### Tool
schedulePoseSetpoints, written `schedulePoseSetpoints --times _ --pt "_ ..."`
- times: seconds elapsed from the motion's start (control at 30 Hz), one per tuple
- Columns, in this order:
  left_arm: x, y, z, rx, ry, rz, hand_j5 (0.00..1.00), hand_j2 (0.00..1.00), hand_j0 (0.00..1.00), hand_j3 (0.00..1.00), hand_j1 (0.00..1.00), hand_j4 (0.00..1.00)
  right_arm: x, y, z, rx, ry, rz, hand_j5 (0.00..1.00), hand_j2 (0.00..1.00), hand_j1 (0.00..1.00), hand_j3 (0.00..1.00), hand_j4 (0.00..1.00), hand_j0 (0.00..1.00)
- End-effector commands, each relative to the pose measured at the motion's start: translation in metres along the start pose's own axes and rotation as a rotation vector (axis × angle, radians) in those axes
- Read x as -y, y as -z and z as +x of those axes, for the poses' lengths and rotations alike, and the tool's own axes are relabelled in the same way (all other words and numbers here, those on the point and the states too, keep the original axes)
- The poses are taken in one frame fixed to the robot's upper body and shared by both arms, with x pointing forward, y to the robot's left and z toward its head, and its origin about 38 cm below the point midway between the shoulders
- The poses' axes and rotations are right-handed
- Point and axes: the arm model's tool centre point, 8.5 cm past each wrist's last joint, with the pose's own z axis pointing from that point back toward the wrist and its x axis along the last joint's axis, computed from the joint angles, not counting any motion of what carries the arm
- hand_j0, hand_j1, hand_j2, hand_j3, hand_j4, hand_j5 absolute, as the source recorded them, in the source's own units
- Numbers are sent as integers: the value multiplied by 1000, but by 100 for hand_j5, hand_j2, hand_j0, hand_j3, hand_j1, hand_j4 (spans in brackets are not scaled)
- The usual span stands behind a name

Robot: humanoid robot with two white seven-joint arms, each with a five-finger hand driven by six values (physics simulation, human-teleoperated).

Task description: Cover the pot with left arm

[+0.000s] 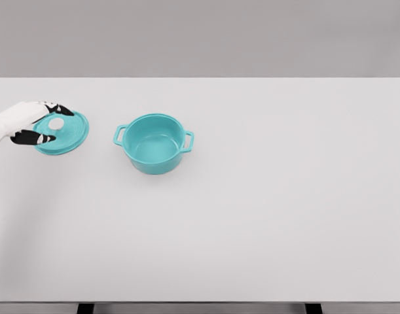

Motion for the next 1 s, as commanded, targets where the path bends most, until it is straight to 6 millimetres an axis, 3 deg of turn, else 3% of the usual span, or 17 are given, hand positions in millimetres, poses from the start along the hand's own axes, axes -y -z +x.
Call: schedulePoseSetpoints --times 0.0,0.23,0.5,0.97 --pt "7 -1 -5 -14 -20 -13 75 75 75 75 75 75 0 0 0 1 0 0 100 100 100 100 100 100" --pt "7 1 -10 -28 -30 -19 74 74 74 74 74 74 0 0 0 1 0 0 100 100 100 100 100 100" --pt "-5 3 -9 -27 -20 -1 73 73 73 73 73 73 0 0 0 -1 0 0 100 100 100 100 100 100" --pt "2 16 -10 -45 -26 -29 71 71 71 71 71 71 0 0 0 -1 0 0 100 100 100 100 100 100"
